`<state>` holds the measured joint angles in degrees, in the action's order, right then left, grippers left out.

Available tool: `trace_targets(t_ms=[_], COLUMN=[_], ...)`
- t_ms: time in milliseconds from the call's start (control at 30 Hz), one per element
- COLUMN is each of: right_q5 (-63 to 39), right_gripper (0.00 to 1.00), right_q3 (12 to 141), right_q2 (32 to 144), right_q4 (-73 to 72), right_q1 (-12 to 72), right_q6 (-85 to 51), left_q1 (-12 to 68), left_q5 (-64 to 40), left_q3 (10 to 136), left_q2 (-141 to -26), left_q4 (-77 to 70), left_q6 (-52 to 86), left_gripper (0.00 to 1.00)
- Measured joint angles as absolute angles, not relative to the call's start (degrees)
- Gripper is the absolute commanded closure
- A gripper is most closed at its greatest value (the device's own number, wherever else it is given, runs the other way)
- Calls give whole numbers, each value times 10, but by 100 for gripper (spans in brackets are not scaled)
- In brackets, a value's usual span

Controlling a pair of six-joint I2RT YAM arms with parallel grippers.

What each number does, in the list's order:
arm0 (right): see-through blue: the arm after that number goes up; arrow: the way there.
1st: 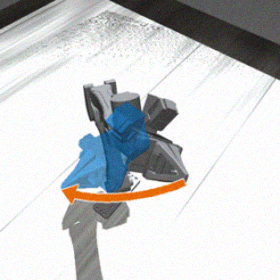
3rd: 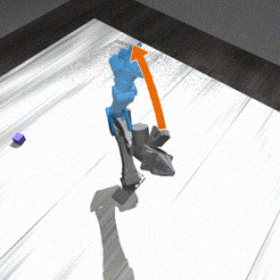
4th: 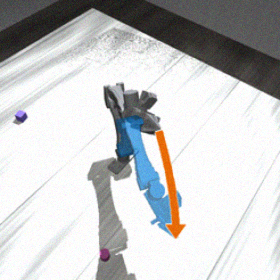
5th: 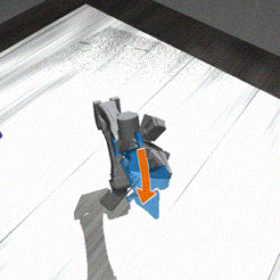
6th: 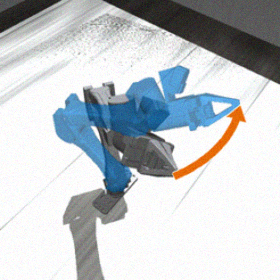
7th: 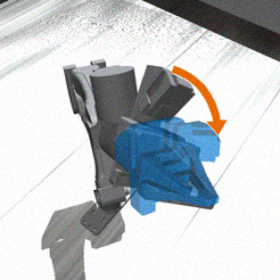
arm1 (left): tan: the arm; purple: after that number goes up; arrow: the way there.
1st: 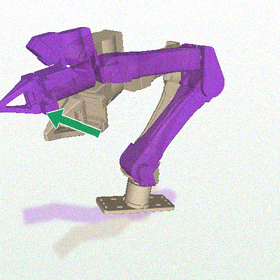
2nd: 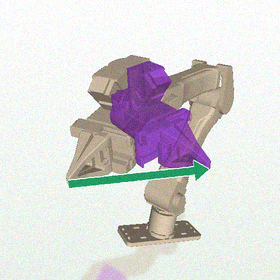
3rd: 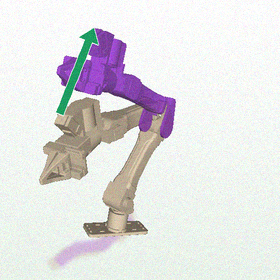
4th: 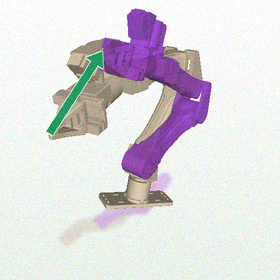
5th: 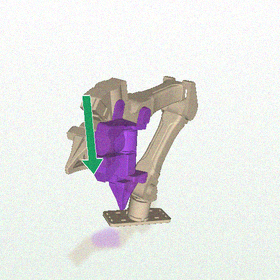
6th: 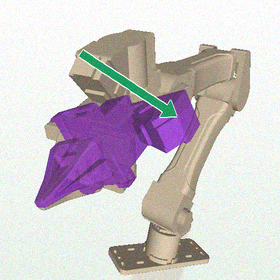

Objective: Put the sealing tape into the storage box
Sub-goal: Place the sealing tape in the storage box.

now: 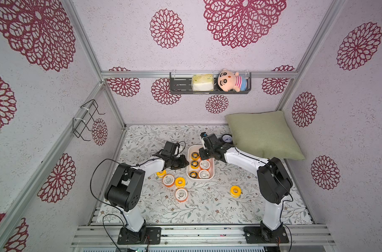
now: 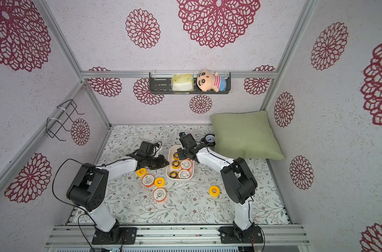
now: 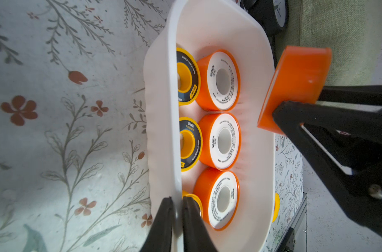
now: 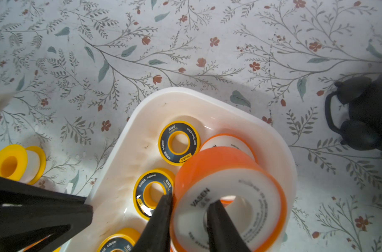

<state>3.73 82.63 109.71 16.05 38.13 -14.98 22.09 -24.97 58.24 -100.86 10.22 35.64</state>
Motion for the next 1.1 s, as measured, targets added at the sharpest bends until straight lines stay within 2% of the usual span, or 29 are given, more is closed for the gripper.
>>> trace_targets(t_ms=[600,900,1000,1100], right_q5=[68,83,89,93], right_gripper=[69,62,55,54], right_q3=[921,948,954,955], right_q2=[1185,1204,1204,1204], right_q4=[242,263,265,265], right_q1=[381,381,381,381], right_q6=[-135,-135,-135,-131], left_q1=[221,221,221,221], left_q5=[-248,-248,-248,-248], left_q3=[582,582,582,582], left_q2=[-1009,-1009,-1009,-1008], left_q4=[103,103,104,104], left_q6=[356,356,356,356], left_gripper=[84,82,81,80])
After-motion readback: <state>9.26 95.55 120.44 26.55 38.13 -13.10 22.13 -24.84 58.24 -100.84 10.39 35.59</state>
